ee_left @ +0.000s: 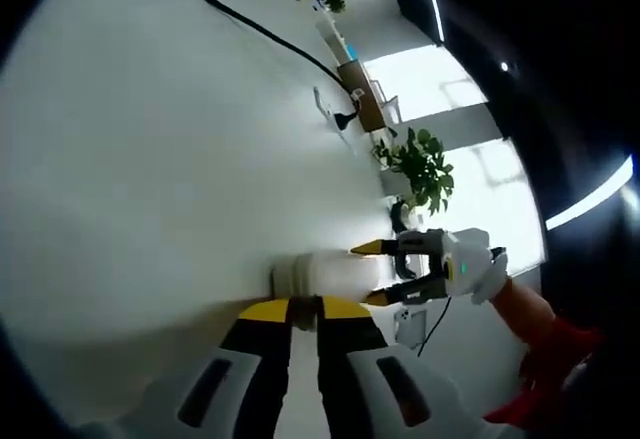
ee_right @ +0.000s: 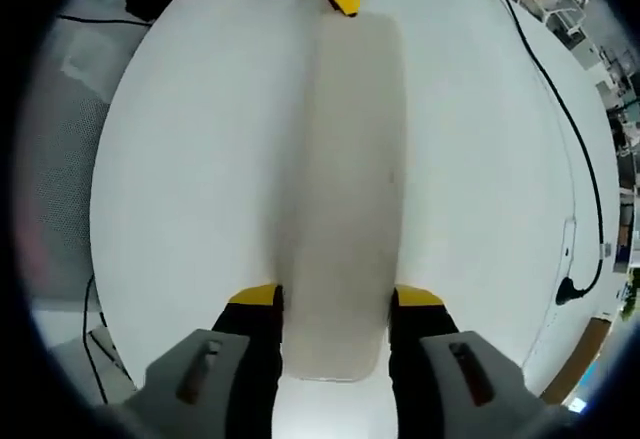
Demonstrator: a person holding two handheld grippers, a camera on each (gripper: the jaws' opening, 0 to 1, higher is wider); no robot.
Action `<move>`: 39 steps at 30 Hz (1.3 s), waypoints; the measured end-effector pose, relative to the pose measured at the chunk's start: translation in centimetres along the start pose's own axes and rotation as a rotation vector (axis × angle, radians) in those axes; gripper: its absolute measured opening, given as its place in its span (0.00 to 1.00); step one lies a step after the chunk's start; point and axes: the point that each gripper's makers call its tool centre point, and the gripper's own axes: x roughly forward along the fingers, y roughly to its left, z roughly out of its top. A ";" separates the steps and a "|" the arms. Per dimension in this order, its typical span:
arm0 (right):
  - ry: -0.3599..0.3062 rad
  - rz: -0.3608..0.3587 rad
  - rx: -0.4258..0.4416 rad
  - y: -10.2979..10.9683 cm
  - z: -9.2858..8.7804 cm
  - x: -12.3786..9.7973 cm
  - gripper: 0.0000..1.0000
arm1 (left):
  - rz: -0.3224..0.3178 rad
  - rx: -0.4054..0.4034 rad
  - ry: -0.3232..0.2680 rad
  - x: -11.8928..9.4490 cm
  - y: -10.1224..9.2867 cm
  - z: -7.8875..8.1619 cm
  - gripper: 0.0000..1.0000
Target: Arrange the utensils inside the cutlery case until each visible utensil rests in its matching compartment.
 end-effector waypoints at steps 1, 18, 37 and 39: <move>0.007 0.008 0.024 0.1 0.3 0.0 0.41 | 0.001 0.029 -0.009 0.0 0.0 0.2 0.09; -0.180 0.005 0.120 -0.2 6.2 0.3 0.39 | 0.037 0.019 0.043 1.1 -3.1 -3.5 0.22; -0.238 -0.003 0.072 -0.4 7.1 -0.2 0.39 | 0.047 0.088 0.024 1.2 1.0 -0.2 0.11; -0.244 -0.001 0.082 -0.3 7.2 -0.3 0.39 | 0.041 0.074 0.015 1.0 0.1 -1.2 0.13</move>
